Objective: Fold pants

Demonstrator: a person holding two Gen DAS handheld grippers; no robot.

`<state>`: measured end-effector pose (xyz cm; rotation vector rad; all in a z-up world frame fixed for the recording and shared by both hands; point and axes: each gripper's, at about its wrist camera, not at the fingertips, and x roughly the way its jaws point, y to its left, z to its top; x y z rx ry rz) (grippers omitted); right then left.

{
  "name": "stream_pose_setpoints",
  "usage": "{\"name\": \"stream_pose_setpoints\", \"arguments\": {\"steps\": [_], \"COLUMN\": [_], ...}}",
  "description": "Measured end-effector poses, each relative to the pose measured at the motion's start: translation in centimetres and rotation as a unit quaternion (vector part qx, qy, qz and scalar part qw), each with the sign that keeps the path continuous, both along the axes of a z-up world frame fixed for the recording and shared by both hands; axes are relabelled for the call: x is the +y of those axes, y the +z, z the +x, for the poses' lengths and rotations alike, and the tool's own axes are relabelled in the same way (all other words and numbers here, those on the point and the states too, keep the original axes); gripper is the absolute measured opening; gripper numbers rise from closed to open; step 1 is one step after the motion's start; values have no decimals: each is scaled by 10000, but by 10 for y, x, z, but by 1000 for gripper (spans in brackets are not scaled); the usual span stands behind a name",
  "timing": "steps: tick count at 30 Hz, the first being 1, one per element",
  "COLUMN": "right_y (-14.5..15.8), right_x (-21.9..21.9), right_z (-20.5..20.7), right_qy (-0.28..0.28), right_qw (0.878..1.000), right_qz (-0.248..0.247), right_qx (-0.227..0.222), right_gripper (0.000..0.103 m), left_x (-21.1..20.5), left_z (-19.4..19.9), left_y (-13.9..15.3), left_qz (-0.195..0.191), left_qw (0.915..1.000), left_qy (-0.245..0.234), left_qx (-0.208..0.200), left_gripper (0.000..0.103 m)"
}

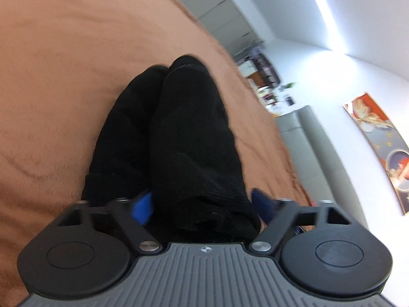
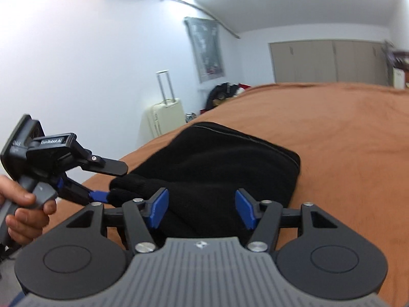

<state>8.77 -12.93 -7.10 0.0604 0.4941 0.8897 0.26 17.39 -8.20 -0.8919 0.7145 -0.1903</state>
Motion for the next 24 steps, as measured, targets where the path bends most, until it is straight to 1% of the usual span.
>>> {"name": "stream_pose_setpoints", "arguments": {"steps": [1, 2, 3, 4, 6, 9, 11, 12, 14, 15, 17, 18, 20, 21, 22, 23, 24], "right_y": [-2, -4, -4, -4, -2, 7, 11, 12, 11, 6, -13, -23, -31, -28, -22, -15, -6], "right_x": [-2, 1, 2, 7, 14, 34, 46, 51, 66, 72, 91, 98, 106, 106, 105, 101, 97], "right_z": [-1, -3, -4, -6, -14, -12, -17, -19, -23, -26, -24, -22, -28, -32, -33, -31, -24], "right_qy": [-52, -65, -59, -49, 4, 197, 336, 384, 490, 537, 624, 686, 841, 923, 1014, 1092, 1137], "right_qw": [10000, 9999, 9999, 9999, 10000, 9997, 9993, 9991, 9988, 9985, 9970, 9954, 9915, 9894, 9881, 9886, 9900], "right_qz": [40, 67, 84, 72, 41, 139, 179, 158, 38, -64, -443, -659, -990, -1115, -1150, -1036, -809], "right_qx": [42, 62, 70, 59, 44, 47, 0, -41, -86, -58, 62, 103, -12, -107, -80, 49, 194], "right_gripper": [56, 56, 56, 56, 56, 53, 53, 53, 53, 53, 55, 58, 60, 59, 59, 57, 55], "left_x": [0, -1, 1, 4, 8, 14, 23, 28, 38, 41, 44, 45, 48, 48, 46, 45, 43], "left_z": [2, 2, 0, -3, -10, -18, -26, -30, -31, -30, -27, -27, -30, -29, -27, -23, -19], "left_y": [-1, -2, 1, 5, 19, 35, 34, 29, 6, -9, -44, -62, -73, -72, -68, -65, -63], "left_qz": [19, -28, -150, -282, -452, -345, -415, -421, -354, -301, -366, -519, -787, -749, -628, -523, -421], "left_qw": [9999, 9999, 9996, 9988, 9959, 9934, 9913, 9911, 9929, 9943, 9959, 9950, 9921, 9923, 9933, 9944, 9954], "left_qy": [75, 142, 223, 262, 263, 365, 550, 678, 830, 839, 818, 846, 939, 950, 922, 872, 802], "left_qx": [82, 54, -103, -312, -744, -1030, -1122, -1066, -776, -591, -107, -85, -259, -272, -292, -304, -306], "left_gripper": [44, 42, 36, 32, 29, 28, 28, 28, 28, 29, 29, 31, 32, 32, 33, 33, 34]}}
